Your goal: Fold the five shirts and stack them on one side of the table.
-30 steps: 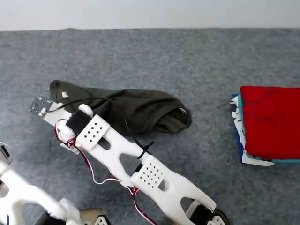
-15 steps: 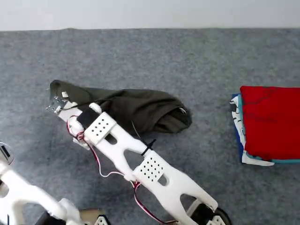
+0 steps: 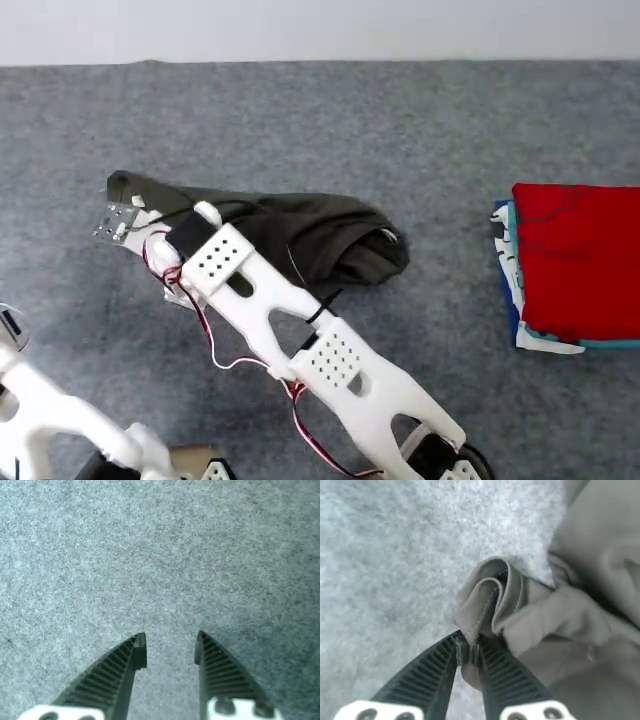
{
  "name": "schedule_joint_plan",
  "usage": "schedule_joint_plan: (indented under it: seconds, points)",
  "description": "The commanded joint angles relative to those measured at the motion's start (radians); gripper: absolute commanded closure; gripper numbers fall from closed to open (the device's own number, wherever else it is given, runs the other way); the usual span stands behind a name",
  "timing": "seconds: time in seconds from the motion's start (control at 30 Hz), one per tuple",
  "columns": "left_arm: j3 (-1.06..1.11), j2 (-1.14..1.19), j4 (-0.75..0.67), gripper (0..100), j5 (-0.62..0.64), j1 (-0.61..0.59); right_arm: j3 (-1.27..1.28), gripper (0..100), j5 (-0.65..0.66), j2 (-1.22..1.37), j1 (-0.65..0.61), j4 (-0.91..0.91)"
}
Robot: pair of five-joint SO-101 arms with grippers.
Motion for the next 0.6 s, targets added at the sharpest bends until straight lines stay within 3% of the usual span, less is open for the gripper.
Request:
schedule_joint_plan:
  seconds: [0.0, 0.37, 0.47, 0.57]
  points:
    - [-0.013, -0.041, -0.021, 83, -0.008, -0.002, 0.235, 98.8, 0.008, -0.269, 0.022, 0.045]
    - [-0.025, -0.043, -0.021, 83, -0.008, 0.0, 1.157, 98.7, 0.135, -0.825, 0.03, 0.041]
    - [-0.025, -0.043, -0.021, 83, -0.008, 0.0, 1.246, 96.1, 0.133, -0.865, 0.03, 0.041]
    - [-0.028, -0.043, -0.021, 83, -0.008, 0.0, 1.249, 85.8, 0.069, -0.874, 0.031, 0.041]
